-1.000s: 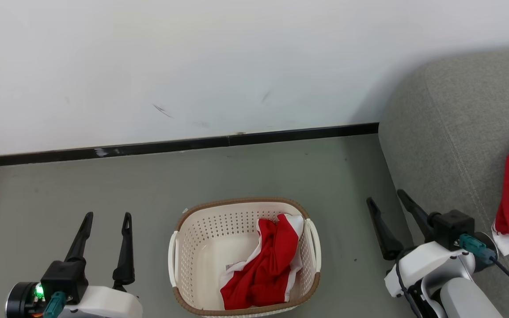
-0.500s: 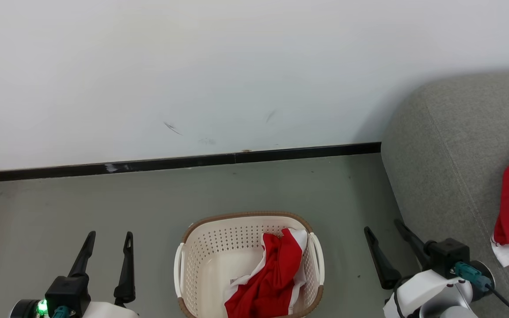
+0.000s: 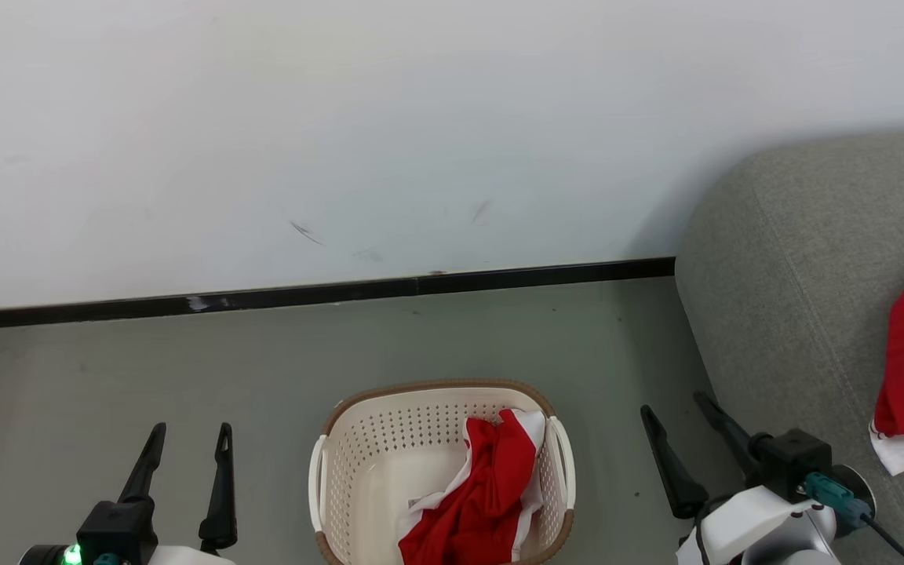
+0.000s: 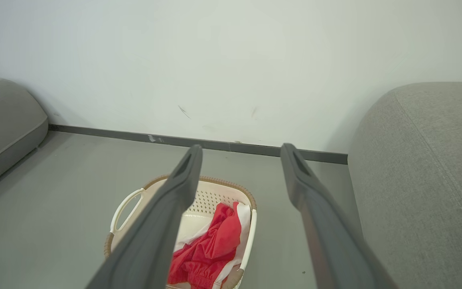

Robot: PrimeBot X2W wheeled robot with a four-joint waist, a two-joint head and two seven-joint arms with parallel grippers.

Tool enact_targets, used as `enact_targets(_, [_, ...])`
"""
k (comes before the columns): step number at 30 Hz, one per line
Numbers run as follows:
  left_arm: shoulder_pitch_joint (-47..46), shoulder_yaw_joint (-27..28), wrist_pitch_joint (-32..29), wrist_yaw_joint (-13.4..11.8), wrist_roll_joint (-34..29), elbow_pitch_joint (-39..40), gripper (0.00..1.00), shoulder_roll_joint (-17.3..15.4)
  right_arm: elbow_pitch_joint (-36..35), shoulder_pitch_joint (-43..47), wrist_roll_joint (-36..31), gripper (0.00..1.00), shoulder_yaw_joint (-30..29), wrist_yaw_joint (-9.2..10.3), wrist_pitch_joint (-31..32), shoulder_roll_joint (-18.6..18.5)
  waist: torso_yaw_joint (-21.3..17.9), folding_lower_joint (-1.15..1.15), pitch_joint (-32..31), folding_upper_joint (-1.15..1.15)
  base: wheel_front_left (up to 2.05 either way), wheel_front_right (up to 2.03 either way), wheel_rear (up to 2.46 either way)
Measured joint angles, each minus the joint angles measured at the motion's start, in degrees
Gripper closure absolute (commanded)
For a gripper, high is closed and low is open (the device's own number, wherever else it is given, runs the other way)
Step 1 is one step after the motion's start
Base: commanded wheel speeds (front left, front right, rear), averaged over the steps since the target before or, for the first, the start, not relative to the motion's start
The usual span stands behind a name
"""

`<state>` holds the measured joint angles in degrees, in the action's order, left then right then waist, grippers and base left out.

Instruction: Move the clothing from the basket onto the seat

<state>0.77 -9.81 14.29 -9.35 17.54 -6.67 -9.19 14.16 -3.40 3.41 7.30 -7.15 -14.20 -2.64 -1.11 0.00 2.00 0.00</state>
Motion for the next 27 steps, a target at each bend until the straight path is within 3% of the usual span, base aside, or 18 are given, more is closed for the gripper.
enact_targets(27, [-0.01, 1.21, 0.00, 0.45, 0.00, 0.11, 0.00, 0.26, -4.46, 1.01, 0.63, 0.00, -1.01, 0.00, 0.00, 0.08, -0.59, 0.00, 1.38, 0.00, 0.00, 0.00, 0.00])
